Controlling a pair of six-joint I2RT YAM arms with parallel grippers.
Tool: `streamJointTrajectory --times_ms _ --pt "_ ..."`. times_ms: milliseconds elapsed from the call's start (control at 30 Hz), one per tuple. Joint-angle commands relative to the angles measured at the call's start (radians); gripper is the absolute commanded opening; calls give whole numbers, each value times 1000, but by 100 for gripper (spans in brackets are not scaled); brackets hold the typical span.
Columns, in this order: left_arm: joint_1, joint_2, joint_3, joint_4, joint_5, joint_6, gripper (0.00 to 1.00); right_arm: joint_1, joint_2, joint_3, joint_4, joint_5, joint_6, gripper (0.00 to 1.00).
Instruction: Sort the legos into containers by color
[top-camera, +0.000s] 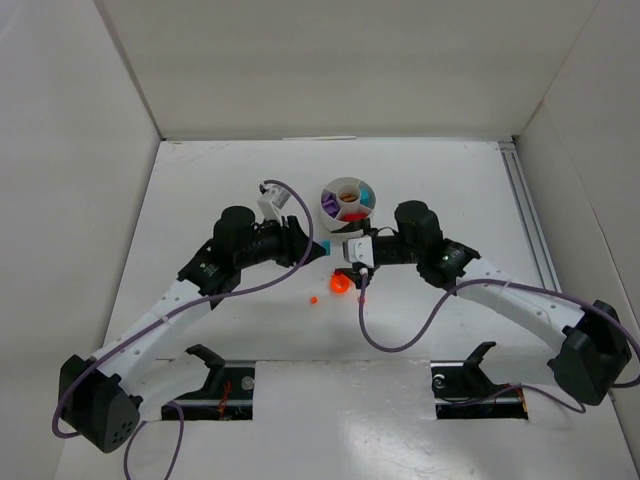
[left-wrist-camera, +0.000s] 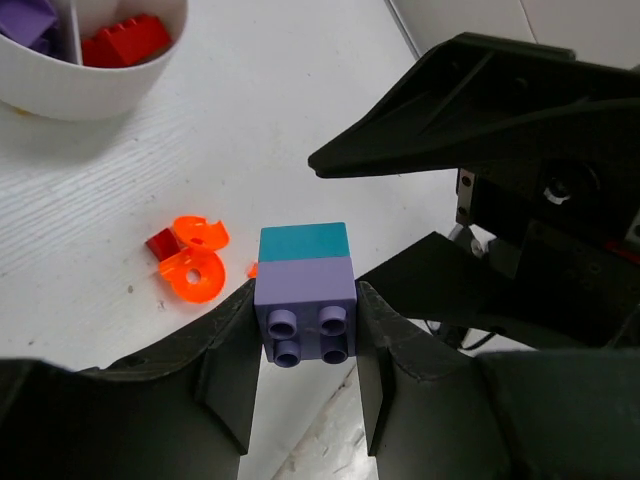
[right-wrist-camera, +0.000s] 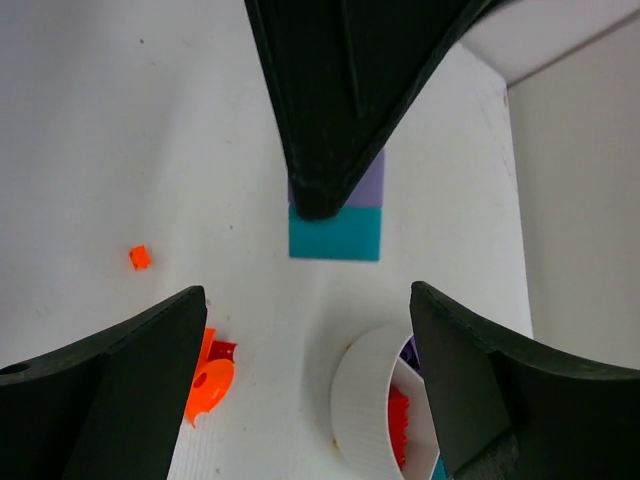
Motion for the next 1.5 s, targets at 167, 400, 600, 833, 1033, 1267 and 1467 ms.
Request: streamJointTrajectory --times_ms 167,400,600,833,1033,1267,1467 --pt "-50 -40 -15 74 106 45 2 42 -56 25 29 -24 -1 85" --pt "-50 -60 -25 83 87 34 1 75 -9 45 52 6 50 76" --pt "-50 -71 -25 74 66 34 0 84 -9 36 127 -4 111 73" --pt "-50 -62 -25 74 66 34 0 84 -9 36 136 18 137 53" --pt "-50 -62 -25 74 66 34 0 84 -9 36 136 -1 146 35" --pt "-50 -51 -15 23 -52 34 0 46 -18 -4 136 112 172 21" --pt "-50 -48 5 -18 -152 25 0 -174 18 -31 100 100 225 17"
